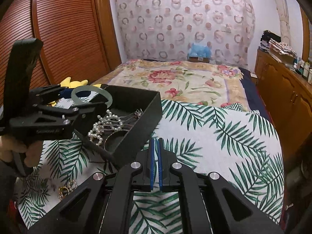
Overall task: Organize jewelry
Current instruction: 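Lower the jade bangle into the black box and open the left tool, then move the left tool to the silver earring with green stone and grip it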
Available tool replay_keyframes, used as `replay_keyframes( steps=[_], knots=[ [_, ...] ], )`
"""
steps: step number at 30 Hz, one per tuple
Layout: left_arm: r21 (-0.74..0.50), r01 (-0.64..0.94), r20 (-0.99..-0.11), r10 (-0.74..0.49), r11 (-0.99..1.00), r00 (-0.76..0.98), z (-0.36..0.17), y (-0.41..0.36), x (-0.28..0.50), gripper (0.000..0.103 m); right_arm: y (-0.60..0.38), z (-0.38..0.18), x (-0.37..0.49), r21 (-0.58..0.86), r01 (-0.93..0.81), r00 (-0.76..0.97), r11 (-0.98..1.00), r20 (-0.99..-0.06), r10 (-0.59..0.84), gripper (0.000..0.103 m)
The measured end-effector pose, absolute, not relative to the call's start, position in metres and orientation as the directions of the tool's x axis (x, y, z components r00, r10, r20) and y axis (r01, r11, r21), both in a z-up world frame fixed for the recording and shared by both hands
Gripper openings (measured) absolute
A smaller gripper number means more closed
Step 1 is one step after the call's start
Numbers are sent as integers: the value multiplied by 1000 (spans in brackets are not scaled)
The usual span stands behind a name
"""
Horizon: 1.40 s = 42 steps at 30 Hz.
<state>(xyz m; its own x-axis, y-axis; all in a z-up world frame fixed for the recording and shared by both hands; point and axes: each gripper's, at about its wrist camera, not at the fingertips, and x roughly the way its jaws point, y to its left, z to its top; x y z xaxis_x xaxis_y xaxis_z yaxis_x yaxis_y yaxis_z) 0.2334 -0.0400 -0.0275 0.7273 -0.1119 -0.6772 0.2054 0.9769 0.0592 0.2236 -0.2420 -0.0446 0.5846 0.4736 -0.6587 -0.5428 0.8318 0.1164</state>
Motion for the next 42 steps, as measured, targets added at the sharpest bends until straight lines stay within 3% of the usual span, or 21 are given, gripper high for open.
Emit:
replay_keyframes(
  steps=[10,24,30,42],
  knots=[
    [40,227,-676,-141,973,724,-25,-40,216,69,-244,-41,203,101,-549,600,830,-643,476,5],
    [-2,262,-650,-200,965,733,-16,-25,131,69,-235,-40,134,84,-594,598,800,-618,509,5],
    [-36,246,-660,-208,969,722,-29,-13,99,69,-229,-50,112,47,-616,588,787,-638,498,12],
    [-75,180,-692,-181,981,699,-60,19,67,69,-226,-82,133,45,-603,517,796,-738,433,12]
  ],
)
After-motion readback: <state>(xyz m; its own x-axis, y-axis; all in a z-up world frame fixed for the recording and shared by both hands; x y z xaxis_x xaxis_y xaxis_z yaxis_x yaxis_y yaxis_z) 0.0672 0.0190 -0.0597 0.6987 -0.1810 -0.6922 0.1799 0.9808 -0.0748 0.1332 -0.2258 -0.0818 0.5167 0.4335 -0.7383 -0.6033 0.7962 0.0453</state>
